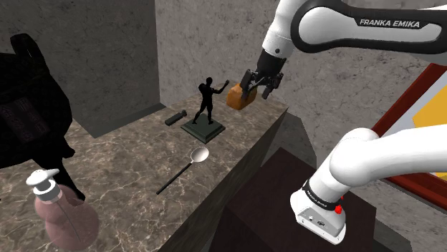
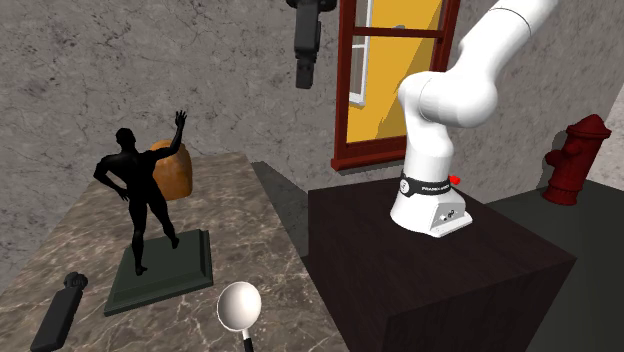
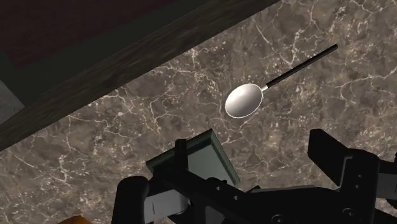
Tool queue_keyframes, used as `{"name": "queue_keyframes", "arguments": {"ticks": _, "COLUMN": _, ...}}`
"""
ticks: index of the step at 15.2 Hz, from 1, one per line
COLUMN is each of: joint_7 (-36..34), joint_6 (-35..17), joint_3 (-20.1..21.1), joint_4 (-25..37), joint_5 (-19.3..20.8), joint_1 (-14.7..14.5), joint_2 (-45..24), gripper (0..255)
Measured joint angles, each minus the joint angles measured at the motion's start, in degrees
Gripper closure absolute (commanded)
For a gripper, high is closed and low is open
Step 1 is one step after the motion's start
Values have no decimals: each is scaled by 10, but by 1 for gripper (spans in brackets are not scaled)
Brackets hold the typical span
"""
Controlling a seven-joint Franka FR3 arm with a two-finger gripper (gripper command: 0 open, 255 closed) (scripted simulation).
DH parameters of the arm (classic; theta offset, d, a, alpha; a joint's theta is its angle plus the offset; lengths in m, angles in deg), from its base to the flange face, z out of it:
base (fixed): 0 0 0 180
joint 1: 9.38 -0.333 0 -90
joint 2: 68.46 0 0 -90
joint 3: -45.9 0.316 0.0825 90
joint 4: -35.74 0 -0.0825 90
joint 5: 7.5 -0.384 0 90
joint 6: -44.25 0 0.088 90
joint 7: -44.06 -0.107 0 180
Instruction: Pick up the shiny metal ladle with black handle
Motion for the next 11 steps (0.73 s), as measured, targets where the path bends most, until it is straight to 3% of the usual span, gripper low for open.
{"name": "queue_keyframes", "arguments": {"ticks": 11, "joint_7": -283, "joint_6": -151, "joint_3": 154, "joint_4": -30, "joint_5": -60, "joint_1": 41, "joint_2": -151, "gripper": 0}}
